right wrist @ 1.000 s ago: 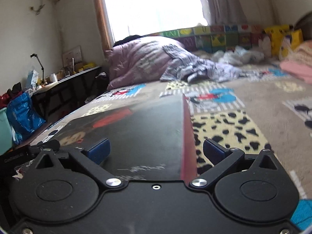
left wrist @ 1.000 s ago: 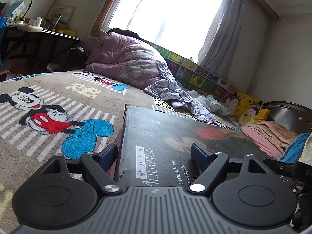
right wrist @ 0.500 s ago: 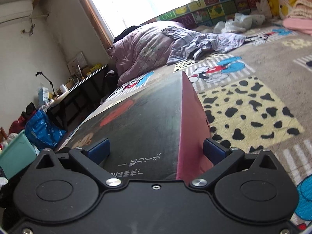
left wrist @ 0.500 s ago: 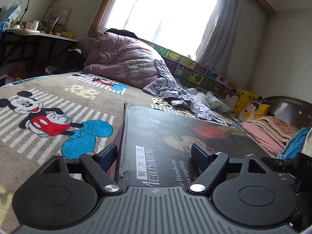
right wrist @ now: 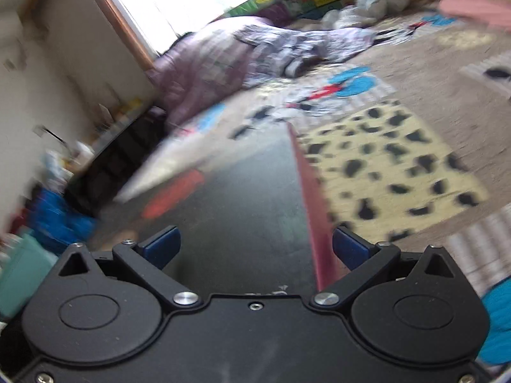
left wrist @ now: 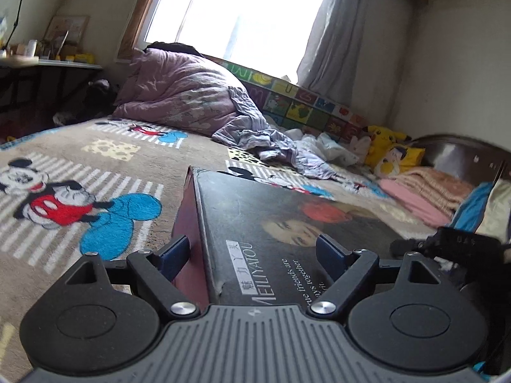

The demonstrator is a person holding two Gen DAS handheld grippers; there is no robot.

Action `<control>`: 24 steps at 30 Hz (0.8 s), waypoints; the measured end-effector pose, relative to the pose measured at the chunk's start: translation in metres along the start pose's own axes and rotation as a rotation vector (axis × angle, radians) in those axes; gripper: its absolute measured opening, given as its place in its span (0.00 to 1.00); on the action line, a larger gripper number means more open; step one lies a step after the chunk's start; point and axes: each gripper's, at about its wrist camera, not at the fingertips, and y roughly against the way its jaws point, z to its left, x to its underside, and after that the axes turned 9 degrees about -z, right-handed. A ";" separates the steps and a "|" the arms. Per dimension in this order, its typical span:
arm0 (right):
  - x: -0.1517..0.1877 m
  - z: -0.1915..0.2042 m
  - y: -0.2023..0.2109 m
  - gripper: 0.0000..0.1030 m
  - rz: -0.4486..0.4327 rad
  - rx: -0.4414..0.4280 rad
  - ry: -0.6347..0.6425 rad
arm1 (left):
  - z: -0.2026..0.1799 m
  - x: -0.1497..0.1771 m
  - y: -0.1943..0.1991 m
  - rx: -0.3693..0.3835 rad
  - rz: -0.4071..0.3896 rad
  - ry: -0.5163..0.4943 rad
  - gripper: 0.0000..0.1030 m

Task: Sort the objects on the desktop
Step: 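Lift the black photo album off the bed with both tools, then lay the album flat on top of the pink box and open both tools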

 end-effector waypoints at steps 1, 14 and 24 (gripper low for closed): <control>-0.001 0.008 0.003 0.99 -0.017 0.017 0.068 | -0.003 0.000 0.001 0.007 -0.007 -0.015 0.83; 0.004 0.046 0.026 0.99 -0.102 -0.095 0.405 | -0.034 0.005 0.001 0.070 -0.033 -0.165 0.83; 0.007 0.052 0.024 0.99 -0.025 -0.109 0.466 | -0.041 0.013 -0.006 0.037 0.008 -0.239 0.85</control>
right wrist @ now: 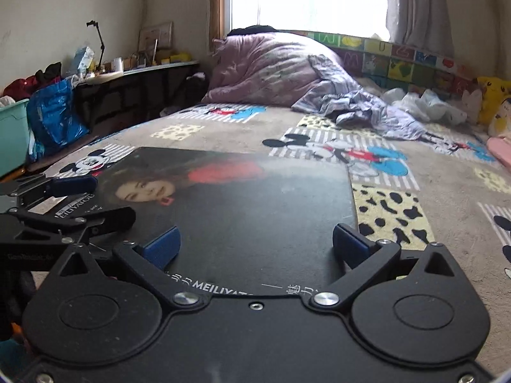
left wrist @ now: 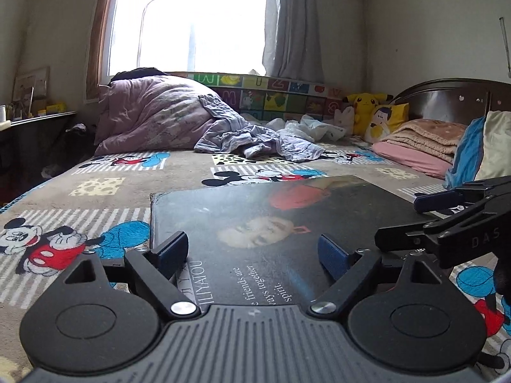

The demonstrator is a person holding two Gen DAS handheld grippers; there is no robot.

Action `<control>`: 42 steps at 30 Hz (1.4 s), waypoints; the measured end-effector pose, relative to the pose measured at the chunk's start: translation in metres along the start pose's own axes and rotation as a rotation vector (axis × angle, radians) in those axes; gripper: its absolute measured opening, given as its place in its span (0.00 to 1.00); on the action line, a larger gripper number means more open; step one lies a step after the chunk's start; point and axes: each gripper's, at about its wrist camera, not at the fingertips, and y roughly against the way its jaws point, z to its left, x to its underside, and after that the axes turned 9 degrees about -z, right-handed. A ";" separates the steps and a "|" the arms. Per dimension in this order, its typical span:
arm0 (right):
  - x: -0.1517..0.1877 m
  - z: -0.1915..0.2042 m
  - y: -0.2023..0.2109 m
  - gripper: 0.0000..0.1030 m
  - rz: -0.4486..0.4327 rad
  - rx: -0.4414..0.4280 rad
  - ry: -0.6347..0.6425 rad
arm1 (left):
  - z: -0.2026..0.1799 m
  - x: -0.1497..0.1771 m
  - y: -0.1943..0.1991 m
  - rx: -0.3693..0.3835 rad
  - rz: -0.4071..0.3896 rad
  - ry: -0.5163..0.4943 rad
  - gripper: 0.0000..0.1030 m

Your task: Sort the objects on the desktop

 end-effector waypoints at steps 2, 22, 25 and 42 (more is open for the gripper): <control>0.000 0.001 0.006 0.99 0.011 -0.010 -0.003 | -0.006 -0.002 0.005 -0.027 0.002 -0.013 0.86; 0.084 0.044 0.179 0.99 -0.021 0.159 -0.074 | -0.068 0.020 0.135 -0.148 0.132 0.042 0.86; 0.086 0.030 0.191 0.99 0.026 0.123 -0.224 | -0.079 0.022 0.154 -0.170 0.157 0.045 0.87; 0.077 0.064 0.278 0.99 0.137 0.212 -0.221 | -0.138 -0.003 0.262 -0.231 0.197 0.068 0.87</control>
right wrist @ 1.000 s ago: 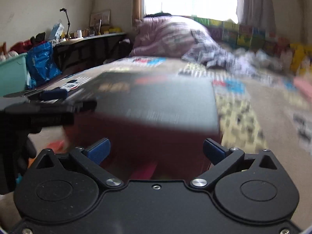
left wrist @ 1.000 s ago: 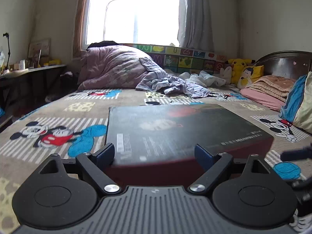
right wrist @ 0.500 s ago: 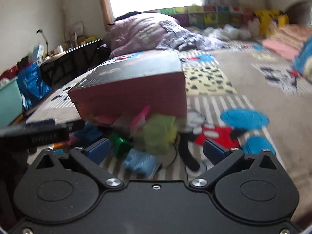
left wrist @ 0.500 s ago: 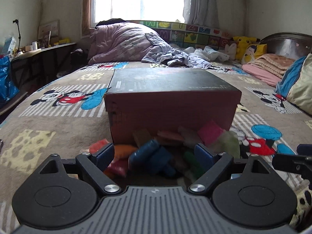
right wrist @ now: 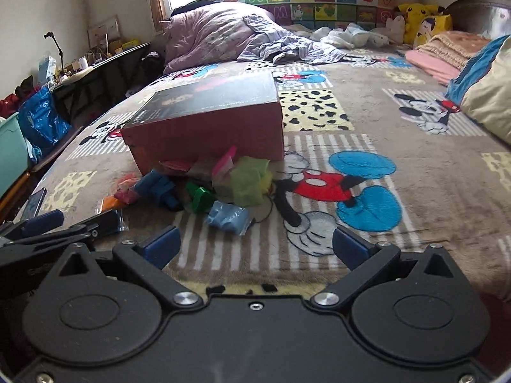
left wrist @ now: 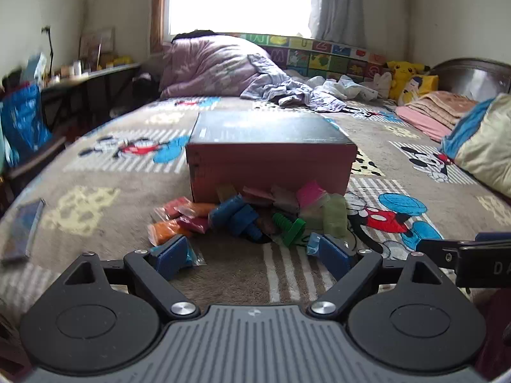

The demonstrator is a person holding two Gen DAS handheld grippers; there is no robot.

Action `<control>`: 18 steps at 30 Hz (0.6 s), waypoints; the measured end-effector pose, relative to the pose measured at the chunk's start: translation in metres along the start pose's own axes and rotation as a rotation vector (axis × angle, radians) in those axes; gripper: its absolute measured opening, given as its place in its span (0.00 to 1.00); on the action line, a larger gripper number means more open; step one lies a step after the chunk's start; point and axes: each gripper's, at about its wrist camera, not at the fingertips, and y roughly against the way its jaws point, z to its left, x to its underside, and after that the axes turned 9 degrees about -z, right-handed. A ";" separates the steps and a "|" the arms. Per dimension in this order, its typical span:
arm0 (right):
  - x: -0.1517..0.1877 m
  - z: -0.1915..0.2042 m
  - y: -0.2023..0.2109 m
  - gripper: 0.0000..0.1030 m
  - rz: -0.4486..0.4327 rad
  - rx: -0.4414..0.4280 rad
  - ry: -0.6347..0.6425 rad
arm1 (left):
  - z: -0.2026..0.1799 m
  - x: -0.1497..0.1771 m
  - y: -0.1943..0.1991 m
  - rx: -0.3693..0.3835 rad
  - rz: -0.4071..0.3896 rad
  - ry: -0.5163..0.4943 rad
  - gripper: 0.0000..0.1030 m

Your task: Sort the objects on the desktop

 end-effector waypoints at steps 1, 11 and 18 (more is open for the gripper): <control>0.000 0.000 0.005 0.99 -0.003 0.004 0.004 | -0.001 -0.001 0.005 0.003 -0.005 -0.003 0.87; -0.004 0.008 0.048 0.99 -0.051 0.034 0.060 | -0.011 -0.014 0.051 0.030 -0.050 -0.031 0.87; -0.009 0.014 0.071 0.99 -0.079 0.030 0.077 | -0.015 -0.021 0.076 0.047 -0.073 -0.039 0.87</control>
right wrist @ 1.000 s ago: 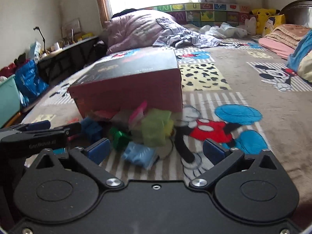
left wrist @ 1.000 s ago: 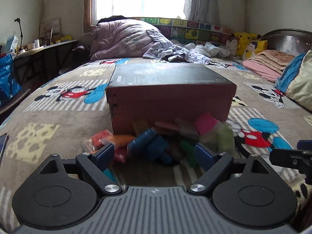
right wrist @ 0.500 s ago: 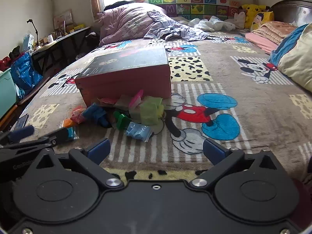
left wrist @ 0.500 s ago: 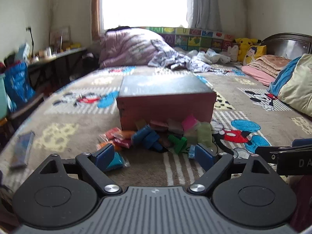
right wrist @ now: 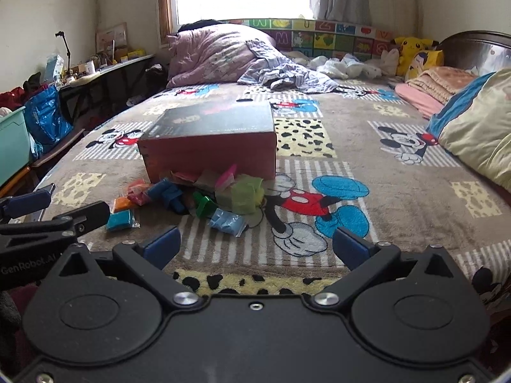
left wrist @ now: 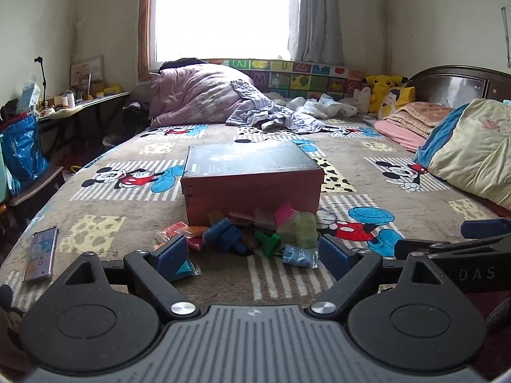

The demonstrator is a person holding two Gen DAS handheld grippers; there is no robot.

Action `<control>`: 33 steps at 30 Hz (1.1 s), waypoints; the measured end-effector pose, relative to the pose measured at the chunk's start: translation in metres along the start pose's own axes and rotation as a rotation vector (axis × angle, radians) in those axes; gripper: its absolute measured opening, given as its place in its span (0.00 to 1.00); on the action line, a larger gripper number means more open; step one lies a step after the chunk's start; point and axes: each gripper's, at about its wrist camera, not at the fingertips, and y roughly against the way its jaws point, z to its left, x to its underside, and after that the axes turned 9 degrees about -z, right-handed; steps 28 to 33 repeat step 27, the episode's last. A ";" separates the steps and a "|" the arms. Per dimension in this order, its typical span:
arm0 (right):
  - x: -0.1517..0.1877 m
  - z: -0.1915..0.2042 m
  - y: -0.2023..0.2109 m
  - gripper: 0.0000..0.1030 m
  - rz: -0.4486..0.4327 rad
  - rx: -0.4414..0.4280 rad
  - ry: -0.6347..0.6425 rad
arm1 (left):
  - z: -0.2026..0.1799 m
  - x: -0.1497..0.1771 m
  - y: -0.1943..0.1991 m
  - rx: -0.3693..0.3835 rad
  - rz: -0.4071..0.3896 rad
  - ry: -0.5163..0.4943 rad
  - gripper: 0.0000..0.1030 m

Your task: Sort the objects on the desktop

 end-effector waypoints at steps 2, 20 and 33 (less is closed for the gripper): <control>-0.002 0.000 0.004 0.99 -0.005 -0.001 -0.001 | 0.000 -0.002 0.004 0.003 -0.003 0.002 0.87; -0.006 -0.002 0.012 0.99 -0.026 -0.032 -0.041 | 0.002 -0.009 0.013 -0.001 -0.013 0.053 0.87; -0.006 -0.007 0.011 0.99 -0.030 -0.045 -0.065 | -0.002 -0.010 0.013 0.004 -0.049 0.029 0.86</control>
